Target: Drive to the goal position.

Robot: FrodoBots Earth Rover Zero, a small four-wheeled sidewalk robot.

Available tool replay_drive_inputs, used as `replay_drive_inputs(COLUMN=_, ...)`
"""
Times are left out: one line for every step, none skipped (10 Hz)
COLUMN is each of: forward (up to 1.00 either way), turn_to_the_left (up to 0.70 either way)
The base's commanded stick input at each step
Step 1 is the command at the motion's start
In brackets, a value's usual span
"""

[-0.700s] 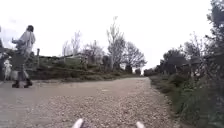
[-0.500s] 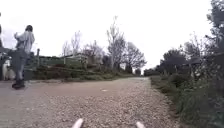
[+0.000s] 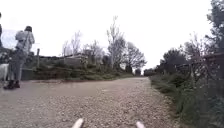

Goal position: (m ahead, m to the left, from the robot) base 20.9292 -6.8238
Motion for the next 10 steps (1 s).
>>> replay_drive_inputs(forward=0.70, turn_to_the_left=0.00)
replay_drive_inputs(forward=0.70, turn_to_the_left=0.00)
replay_drive_inputs(forward=0.70, turn_to_the_left=0.00)
replay_drive_inputs(forward=0.70, turn_to_the_left=0.00)
replay_drive_inputs(forward=0.70, turn_to_the_left=0.00)
replay_drive_inputs(forward=0.70, turn_to_the_left=0.00)
replay_drive_inputs(forward=0.70, turn_to_the_left=0.00)
replay_drive_inputs(forward=0.70, turn_to_the_left=0.00)
replay_drive_inputs(forward=0.70, turn_to_the_left=0.00)
replay_drive_inputs(forward=0.70, turn_to_the_left=0.00)
